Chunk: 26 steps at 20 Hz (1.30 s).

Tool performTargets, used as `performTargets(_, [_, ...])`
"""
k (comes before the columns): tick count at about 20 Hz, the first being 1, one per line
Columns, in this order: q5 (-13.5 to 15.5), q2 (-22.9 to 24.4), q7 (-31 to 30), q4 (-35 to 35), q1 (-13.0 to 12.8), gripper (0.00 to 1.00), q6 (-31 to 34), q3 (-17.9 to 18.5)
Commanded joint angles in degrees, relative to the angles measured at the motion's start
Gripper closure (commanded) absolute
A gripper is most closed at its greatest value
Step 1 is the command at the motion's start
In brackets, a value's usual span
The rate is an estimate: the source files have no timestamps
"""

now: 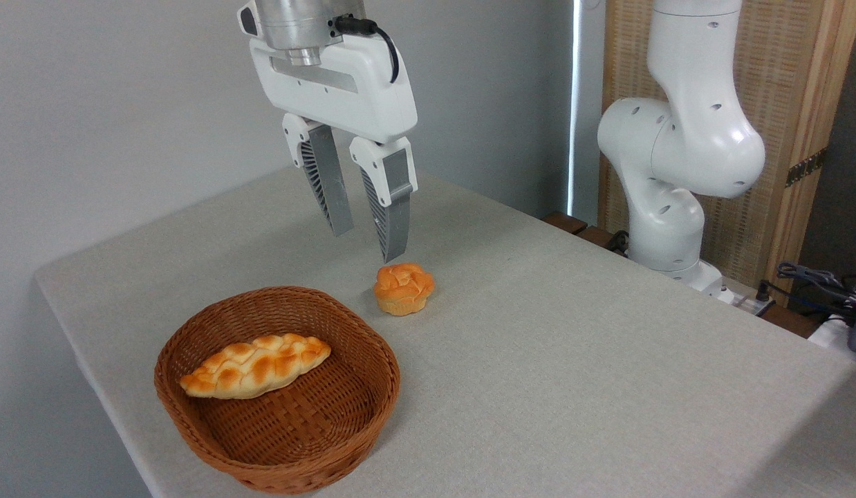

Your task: Put bread into the basket

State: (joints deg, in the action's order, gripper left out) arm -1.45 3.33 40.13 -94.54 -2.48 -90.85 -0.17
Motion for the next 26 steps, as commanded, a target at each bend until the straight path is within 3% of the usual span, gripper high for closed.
performTargets(1, [0.6, 0.4, 0.8, -0.3, -0.2, 0.0, 0.8, 0.4])
performTargets(11, [0.7, 0.4, 0.8, -0.4, -0.1, 0.0, 0.9, 0.4])
performTargets(18, [3.6, 1.6, 0.7, -3.5, -0.4, 0.0, 0.2, -0.3])
performTargets(22, [3.6, 4.1, 0.8, -8.0, -1.8, 0.0, -1.2, -0.7])
performTargets(26, [3.6, 9.5, 0.8, -17.0, -4.5, 0.0, -7.7, -0.7])
